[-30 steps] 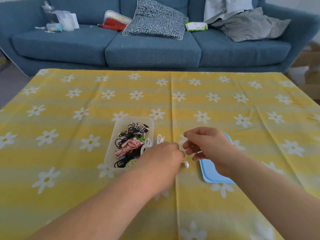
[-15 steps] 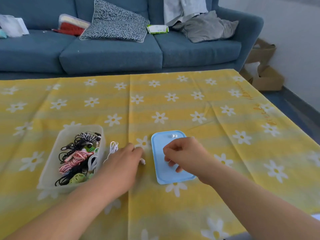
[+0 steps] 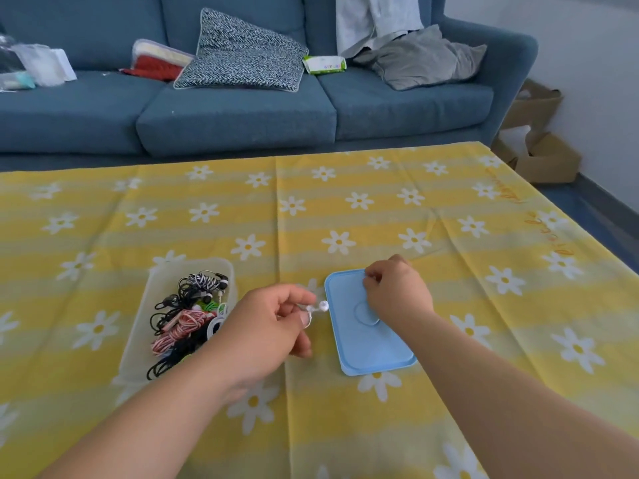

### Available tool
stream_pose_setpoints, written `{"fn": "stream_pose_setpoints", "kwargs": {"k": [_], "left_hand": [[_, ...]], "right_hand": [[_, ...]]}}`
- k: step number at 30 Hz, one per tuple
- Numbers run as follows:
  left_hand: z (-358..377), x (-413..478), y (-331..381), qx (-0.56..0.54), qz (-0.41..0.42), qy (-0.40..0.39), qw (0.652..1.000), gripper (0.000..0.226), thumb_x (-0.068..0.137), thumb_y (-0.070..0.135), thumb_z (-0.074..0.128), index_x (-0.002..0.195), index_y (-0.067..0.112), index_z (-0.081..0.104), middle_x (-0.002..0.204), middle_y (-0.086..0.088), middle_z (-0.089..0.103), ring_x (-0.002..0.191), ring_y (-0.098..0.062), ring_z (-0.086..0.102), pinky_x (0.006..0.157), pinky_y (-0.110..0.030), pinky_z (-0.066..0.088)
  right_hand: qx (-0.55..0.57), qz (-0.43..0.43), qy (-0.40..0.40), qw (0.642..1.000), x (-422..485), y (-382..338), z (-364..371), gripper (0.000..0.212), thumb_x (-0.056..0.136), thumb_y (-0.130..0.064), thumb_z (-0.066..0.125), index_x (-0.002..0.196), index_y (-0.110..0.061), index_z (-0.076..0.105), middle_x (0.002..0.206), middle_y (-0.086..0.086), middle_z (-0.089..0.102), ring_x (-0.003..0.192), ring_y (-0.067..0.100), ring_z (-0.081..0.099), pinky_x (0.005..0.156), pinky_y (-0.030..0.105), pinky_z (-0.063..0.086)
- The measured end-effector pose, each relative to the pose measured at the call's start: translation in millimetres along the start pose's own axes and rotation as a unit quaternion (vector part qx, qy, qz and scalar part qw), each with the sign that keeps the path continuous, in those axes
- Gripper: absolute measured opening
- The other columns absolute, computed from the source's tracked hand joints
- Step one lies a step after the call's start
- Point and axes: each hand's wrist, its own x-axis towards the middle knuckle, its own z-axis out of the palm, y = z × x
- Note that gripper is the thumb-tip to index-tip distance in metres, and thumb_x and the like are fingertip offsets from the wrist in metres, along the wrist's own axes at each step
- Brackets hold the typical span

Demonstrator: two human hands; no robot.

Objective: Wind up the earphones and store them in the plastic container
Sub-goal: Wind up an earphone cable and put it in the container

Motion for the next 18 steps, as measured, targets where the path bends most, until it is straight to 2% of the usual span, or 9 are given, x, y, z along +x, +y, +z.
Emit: {"fn": "stream_pose_setpoints", "kwargs": {"k": [4,9,12,14,16,18], "left_hand": [[-12,1,3,-0.167,-0.043,-0.015,0.985,0.024,0.1,-0.004,0.055,0.111,0.01,0.071,0.063,-0.008,0.063,0.055,-0.017,0.064,0.062,-0.029,0.06],[-22,2,8,-0.329,-0.09,-0.054,0.938,0.031,0.1,-0.012,0.049,0.119,0.003,0.069,0.095,-0.017,0.066,0.052,-0.013,0.058,0.059,-0.027,0.06],[-24,6,7,-0.371,-0.114,-0.058,0.92,0.031,0.099,-0.013,0.049,0.119,0.002,0.068,0.102,-0.022,0.069,0.059,-0.017,0.054,0.06,-0.028,0.061],[-26,10,4,-0.378,-0.126,-0.062,0.915,0.032,0.099,-0.014,0.047,0.12,0.001,0.067,0.103,-0.025,0.07,0.059,-0.017,0.055,0.058,-0.029,0.061],[-27,12,3,-0.382,-0.133,-0.068,0.912,0.029,0.099,-0.011,0.048,0.119,0.0,0.067,0.1,-0.025,0.071,0.058,-0.017,0.057,0.057,-0.031,0.06],[-26,12,3,-0.373,-0.128,-0.068,0.916,0.023,0.097,-0.006,0.058,0.117,-0.001,0.068,0.095,-0.02,0.07,0.056,-0.016,0.057,0.057,-0.03,0.059]], "right_hand": [[-0.003,-0.004,0.009,1.0,0,0,1,0.015,0.099,-0.021,0.055,0.093,-0.025,0.068,0.109,0.0,0.054,0.09,0.022,0.057,0.07,0.033,0.05],[0.007,-0.028,0.039,0.999,-9,-5,-5,0.009,0.098,-0.028,0.06,0.097,-0.023,0.068,0.108,-0.004,0.054,0.089,0.021,0.059,0.069,0.034,0.051],[0.021,-0.046,0.05,0.997,-15,-10,-9,0.01,0.096,-0.03,0.064,0.101,-0.025,0.071,0.109,-0.008,0.053,0.079,0.016,0.06,0.063,0.031,0.047],[0.054,-0.034,0.043,0.997,-18,-12,-10,0.011,0.095,-0.029,0.065,0.102,-0.027,0.073,0.108,-0.011,0.058,0.079,0.013,0.061,0.065,0.029,0.046],[0.14,0.013,0.04,0.989,-20,-17,-17,0.012,0.094,-0.024,0.065,0.099,-0.026,0.075,0.102,-0.01,0.068,0.079,0.015,0.064,0.066,0.026,0.046],[0.241,0.067,0.048,0.967,-24,-26,-30,0.014,0.092,-0.017,0.065,0.097,-0.022,0.077,0.09,-0.005,0.074,0.075,0.019,0.069,0.059,0.028,0.049]]}}
